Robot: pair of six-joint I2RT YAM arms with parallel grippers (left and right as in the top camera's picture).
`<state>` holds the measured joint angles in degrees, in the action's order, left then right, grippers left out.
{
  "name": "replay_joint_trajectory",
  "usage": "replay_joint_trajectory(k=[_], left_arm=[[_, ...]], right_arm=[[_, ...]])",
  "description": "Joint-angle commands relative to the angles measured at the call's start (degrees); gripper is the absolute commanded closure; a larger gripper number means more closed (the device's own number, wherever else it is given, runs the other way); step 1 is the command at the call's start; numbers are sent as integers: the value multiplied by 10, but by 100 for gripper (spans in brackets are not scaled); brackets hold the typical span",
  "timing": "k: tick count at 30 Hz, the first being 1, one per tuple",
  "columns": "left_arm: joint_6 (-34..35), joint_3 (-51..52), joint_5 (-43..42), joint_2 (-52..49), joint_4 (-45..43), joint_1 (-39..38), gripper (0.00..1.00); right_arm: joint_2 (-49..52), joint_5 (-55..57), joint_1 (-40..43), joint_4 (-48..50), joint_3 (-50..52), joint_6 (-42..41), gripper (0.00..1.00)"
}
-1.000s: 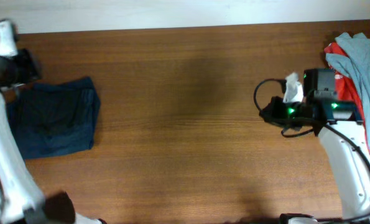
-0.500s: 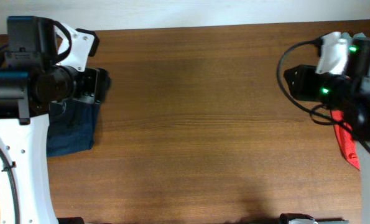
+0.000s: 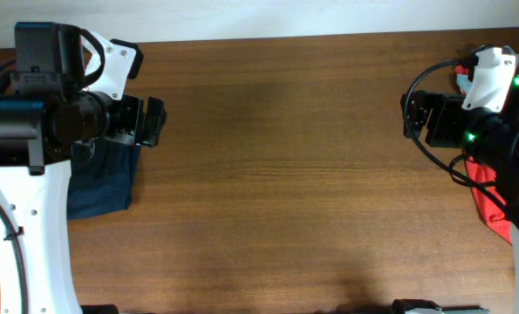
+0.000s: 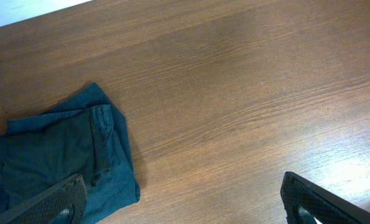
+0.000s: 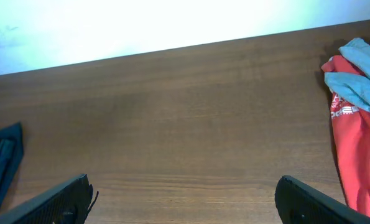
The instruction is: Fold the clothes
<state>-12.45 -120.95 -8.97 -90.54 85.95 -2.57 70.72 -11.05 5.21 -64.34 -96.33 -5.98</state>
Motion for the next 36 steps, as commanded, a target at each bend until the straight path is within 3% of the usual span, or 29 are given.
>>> replay_joint_trajectory(k=[1,36], left_arm=[[-5,1,2,-1,-1,-2,1],[-5,1,2,-1,-1,-2,0]], right_arm=[[7,12,2,0,-7,2,1],[138,12,2,0,-6,2,2]])
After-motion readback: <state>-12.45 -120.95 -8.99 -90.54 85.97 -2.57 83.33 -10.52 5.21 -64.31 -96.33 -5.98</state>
